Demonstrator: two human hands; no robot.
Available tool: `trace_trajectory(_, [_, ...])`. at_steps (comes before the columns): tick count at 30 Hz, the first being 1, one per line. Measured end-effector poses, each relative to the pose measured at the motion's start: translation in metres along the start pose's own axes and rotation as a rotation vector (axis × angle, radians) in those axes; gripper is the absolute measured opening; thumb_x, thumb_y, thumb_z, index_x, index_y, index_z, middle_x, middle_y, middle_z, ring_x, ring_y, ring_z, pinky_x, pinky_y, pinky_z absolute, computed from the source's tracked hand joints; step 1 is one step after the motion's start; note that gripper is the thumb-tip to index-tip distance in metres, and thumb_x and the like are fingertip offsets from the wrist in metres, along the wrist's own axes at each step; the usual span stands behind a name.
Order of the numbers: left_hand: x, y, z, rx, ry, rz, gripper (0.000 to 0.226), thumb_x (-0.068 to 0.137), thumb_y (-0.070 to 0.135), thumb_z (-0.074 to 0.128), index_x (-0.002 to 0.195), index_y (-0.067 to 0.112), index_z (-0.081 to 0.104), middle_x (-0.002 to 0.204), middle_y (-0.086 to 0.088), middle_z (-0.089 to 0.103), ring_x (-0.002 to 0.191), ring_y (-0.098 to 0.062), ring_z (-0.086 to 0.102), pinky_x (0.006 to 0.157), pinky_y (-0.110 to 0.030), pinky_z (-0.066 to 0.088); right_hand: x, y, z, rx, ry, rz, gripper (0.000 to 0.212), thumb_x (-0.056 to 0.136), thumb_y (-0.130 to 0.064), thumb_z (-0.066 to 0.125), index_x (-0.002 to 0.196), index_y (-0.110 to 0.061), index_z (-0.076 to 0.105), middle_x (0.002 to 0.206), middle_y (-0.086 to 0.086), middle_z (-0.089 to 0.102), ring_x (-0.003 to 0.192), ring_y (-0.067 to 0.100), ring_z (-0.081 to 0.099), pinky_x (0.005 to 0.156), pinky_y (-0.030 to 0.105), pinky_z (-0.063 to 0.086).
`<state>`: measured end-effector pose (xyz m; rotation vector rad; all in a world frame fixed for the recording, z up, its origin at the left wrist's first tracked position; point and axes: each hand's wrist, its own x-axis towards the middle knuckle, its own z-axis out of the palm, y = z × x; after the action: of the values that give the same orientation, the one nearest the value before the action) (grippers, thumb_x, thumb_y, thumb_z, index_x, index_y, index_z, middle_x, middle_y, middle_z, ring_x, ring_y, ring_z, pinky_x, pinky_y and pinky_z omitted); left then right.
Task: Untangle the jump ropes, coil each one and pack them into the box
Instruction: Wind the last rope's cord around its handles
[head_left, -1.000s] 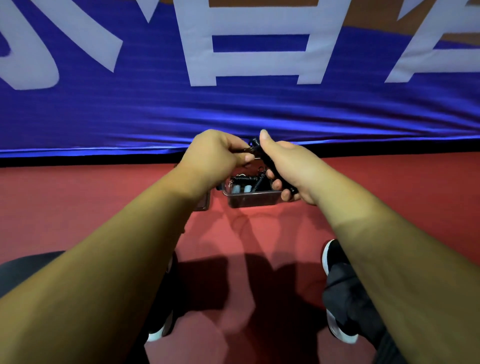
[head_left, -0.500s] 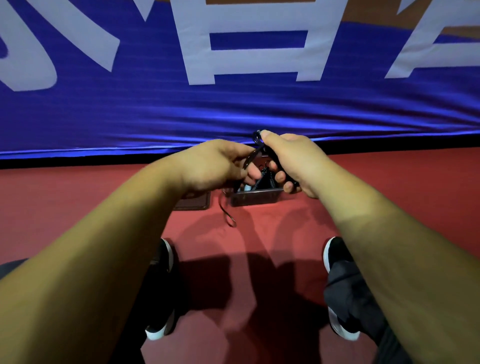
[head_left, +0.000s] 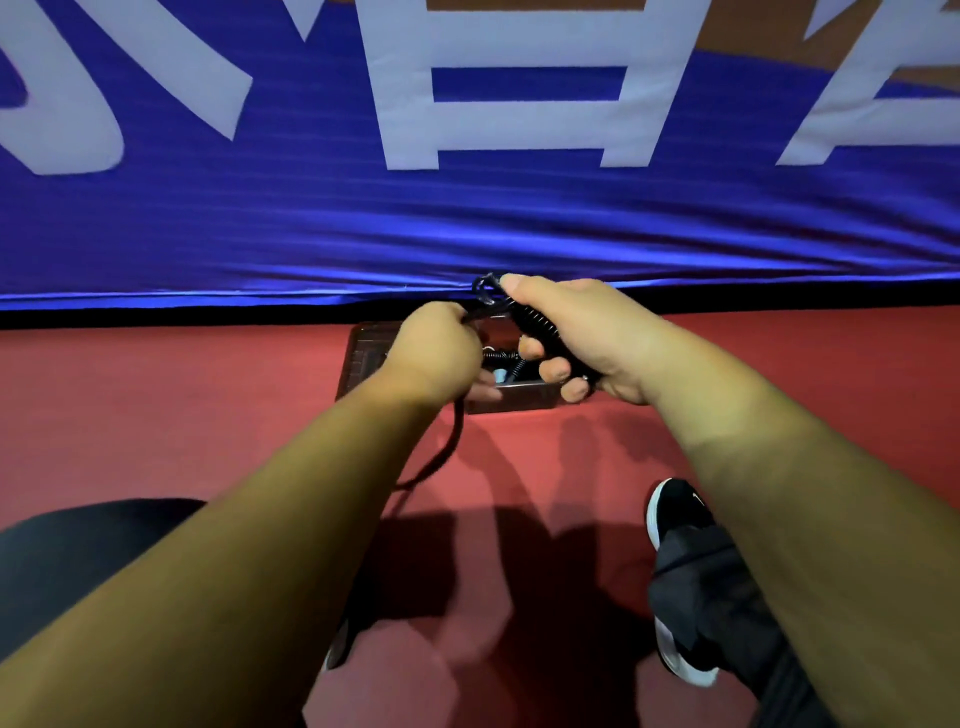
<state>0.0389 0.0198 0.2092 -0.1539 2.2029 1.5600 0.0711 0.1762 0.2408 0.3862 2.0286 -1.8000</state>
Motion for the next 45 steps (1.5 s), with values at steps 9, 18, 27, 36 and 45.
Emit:
trace_trajectory(9, [0.001, 0.020, -0.033, -0.305, -0.511, -0.029, 0.026, 0.092, 0.014, 0.045, 0.111, 0.007, 0.062, 0.067, 0.002, 0.026, 0.060, -0.015, 0.016, 0.056, -0.029, 0.032, -0.001, -0.008, -0.027, 0.171, -0.081, 0.015, 0.043, 0.098, -0.060, 0.063, 0.103, -0.017, 0.065, 0.070, -0.001, 0.049, 0.049, 0.013, 0.028, 0.049, 0.022, 0.019])
trace_trajectory(18, [-0.011, 0.015, -0.042, -0.289, -0.525, 0.064, 0.033, 0.092, 0.030, 0.065, 0.113, 0.009, 0.079, 0.067, 0.001, 0.047, 0.067, -0.011, 0.046, 0.072, -0.029, 0.045, -0.005, -0.006, -0.035, 0.075, 0.059, -0.033, 0.044, 0.096, -0.059, 0.067, 0.099, -0.015, 0.067, 0.067, 0.001, 0.053, 0.049, 0.014, 0.034, 0.050, 0.024, 0.023])
trace_trajectory(27, [-0.015, 0.011, -0.036, -0.327, -0.689, -0.240, 0.019, 0.082, 0.014, 0.070, 0.097, 0.012, 0.081, 0.089, -0.004, 0.068, 0.080, -0.016, 0.059, 0.082, -0.032, 0.059, -0.010, -0.004, -0.032, -0.062, 0.009, -0.146, 0.038, 0.095, -0.057, 0.070, 0.082, -0.022, 0.063, 0.078, 0.009, 0.053, 0.050, 0.018, 0.037, 0.049, 0.026, 0.029])
trace_trajectory(36, [-0.014, 0.004, -0.010, -0.080, -0.316, -0.040, 0.016, 0.084, 0.008, 0.083, 0.082, 0.010, 0.067, 0.067, -0.005, 0.067, 0.048, -0.008, 0.060, 0.044, -0.018, 0.047, -0.008, -0.005, -0.029, -0.148, -0.004, -0.049, 0.042, 0.093, -0.060, 0.070, 0.086, -0.019, 0.068, 0.077, 0.006, 0.054, 0.049, 0.016, 0.038, 0.048, 0.025, 0.032])
trace_trajectory(45, [-0.015, -0.010, -0.015, 0.233, -0.454, 0.238, 0.025, 0.111, 0.013, 0.048, 0.120, 0.010, 0.071, 0.085, -0.008, 0.067, 0.072, -0.019, 0.065, 0.071, -0.030, 0.057, -0.006, -0.003, -0.038, -0.019, 0.042, 0.101, 0.045, 0.093, -0.061, 0.070, 0.098, -0.017, 0.065, 0.070, 0.000, 0.052, 0.048, 0.012, 0.033, 0.048, 0.021, 0.026])
